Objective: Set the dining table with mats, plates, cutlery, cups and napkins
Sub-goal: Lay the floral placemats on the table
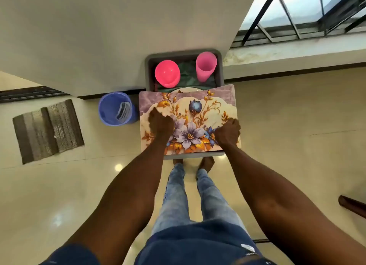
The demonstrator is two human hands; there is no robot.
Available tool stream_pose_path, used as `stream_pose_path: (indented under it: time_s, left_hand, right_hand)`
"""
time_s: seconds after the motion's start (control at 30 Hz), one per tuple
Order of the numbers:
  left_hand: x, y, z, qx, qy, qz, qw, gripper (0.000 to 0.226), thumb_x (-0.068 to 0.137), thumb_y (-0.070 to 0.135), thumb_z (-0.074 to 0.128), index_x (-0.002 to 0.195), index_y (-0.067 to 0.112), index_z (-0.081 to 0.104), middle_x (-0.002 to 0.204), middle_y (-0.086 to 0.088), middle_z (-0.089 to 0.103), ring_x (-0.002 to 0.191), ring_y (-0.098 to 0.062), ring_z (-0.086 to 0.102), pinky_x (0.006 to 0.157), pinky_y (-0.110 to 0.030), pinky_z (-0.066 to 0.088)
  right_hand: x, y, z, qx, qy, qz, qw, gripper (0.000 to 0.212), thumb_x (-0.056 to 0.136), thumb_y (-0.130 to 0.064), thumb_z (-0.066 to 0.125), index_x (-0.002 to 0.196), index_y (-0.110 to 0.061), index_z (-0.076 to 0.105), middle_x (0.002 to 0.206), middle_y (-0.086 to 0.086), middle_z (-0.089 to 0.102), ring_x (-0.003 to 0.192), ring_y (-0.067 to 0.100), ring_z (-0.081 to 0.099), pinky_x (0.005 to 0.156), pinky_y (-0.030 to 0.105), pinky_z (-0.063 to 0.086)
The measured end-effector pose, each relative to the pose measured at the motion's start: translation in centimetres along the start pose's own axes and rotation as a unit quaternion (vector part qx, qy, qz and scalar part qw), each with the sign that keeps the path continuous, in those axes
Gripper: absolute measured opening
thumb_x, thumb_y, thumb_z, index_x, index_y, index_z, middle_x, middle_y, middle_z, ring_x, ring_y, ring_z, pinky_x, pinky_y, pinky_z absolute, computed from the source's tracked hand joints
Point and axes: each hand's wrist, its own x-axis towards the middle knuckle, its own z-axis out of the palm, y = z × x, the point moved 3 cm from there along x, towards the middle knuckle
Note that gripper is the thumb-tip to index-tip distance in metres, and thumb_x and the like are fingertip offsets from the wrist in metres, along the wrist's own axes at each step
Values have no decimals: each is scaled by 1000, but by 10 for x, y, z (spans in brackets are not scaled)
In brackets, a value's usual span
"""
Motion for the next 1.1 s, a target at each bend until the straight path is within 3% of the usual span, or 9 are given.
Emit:
stream_pose_path:
  time_s: [0.1,0.2,0.3,0.47,0.6,0.87,0.93,1.03,1.1]
  left_hand:
    - [16,-28,-5,42,58,-96,993,86,93,34,60,154,6,8,160,-22,12,148,-38,13,120,-46,14]
    - [25,-54,-3,37,72,-176,981,83,90,42,61,151,6,18,150,-23,33,139,-36,33,114,-44,23]
    - [32,-66,-3,-24,60,-198,978,65,90,29,61,142,5,32,140,-21,46,130,-38,44,110,-47,31]
    - [33,-70,-12,-36,80,-169,982,48,91,19,58,134,4,45,137,-19,52,126,-36,49,105,-44,39]
    - [27,-62,-19,-43,87,-119,988,37,97,18,52,127,-2,55,131,-21,58,121,-36,55,100,-38,43]
    - [1,-39,-37,-105,65,-82,989,34,102,24,45,128,4,52,131,-17,58,120,-34,54,98,-40,43]
    - [-3,-35,-48,-157,50,-61,984,33,101,25,49,123,1,56,125,-19,61,116,-34,57,92,-38,45]
    - [0,-30,-69,-205,-9,-36,978,27,96,18,56,111,-4,59,107,-25,64,95,-37,60,68,-33,45]
    - [5,-26,-82,-221,-61,-8,973,14,95,17,58,103,5,60,83,-12,62,80,-27,55,58,-28,40]
  right_hand:
    - [20,8,-2,-43,23,25,998,79,84,-19,68,147,0,23,156,20,21,145,35,18,117,44,18]
    - [37,17,4,-30,-2,65,997,80,85,-21,67,148,-1,21,155,20,24,145,35,21,117,44,19]
    - [46,22,9,9,-5,106,994,66,87,-19,64,141,-2,30,145,20,41,135,36,37,110,45,29]
    - [45,21,9,39,46,108,992,44,91,-16,59,130,-3,44,134,19,50,125,36,47,103,44,39]
    - [44,20,4,127,52,119,983,28,92,-16,53,118,-5,54,119,18,61,111,36,59,91,45,51]
    - [10,18,-22,222,52,138,964,27,93,-11,51,120,-10,53,118,13,64,106,32,63,88,45,54]
    - [-5,26,-37,265,53,147,952,30,91,-8,53,121,-9,53,118,12,64,107,31,63,87,39,54]
    - [-27,50,-63,308,52,150,938,36,84,0,55,119,-5,59,117,15,65,107,32,63,86,34,52]
    - [-47,70,-78,332,37,153,930,42,80,7,51,120,-2,60,113,16,65,102,31,62,83,35,54]
